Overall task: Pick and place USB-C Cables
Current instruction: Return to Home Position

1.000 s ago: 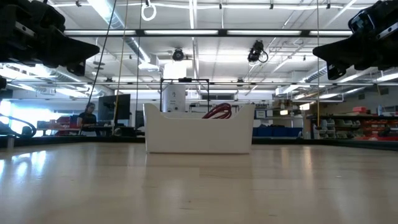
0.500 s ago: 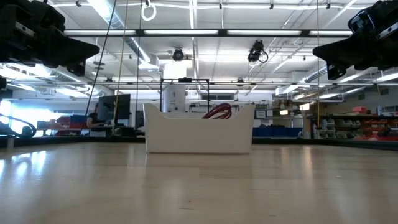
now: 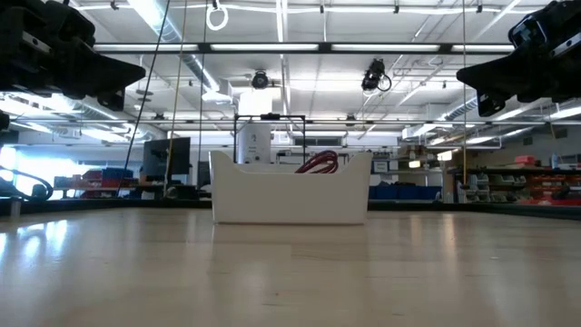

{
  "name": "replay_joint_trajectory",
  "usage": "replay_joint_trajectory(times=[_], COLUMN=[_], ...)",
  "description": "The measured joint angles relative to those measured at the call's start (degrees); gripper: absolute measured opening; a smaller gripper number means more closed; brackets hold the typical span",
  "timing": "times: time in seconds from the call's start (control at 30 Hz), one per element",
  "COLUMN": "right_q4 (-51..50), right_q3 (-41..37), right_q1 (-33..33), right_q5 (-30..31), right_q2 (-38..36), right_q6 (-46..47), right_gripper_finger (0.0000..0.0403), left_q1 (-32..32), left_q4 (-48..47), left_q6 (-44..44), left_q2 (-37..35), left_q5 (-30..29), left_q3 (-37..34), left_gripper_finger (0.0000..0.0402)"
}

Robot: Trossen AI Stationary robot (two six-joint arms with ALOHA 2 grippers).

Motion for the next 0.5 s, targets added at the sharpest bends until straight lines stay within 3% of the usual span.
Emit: replay_joint_trajectory(times=[0.5], right_q4=[0.0], right_q3=[0.0], right_q1=[0.0], right_q5=[0.0], right_q2=[0.0], right_q6=[0.0], right_gripper_finger=[0.0014], left_q1=[0.0], left_q4=[0.0], left_q6=[0.0], left_q2=[0.0], left_q5=[0.0], left_q3=[0.0], left_gripper_finger=[0.0018])
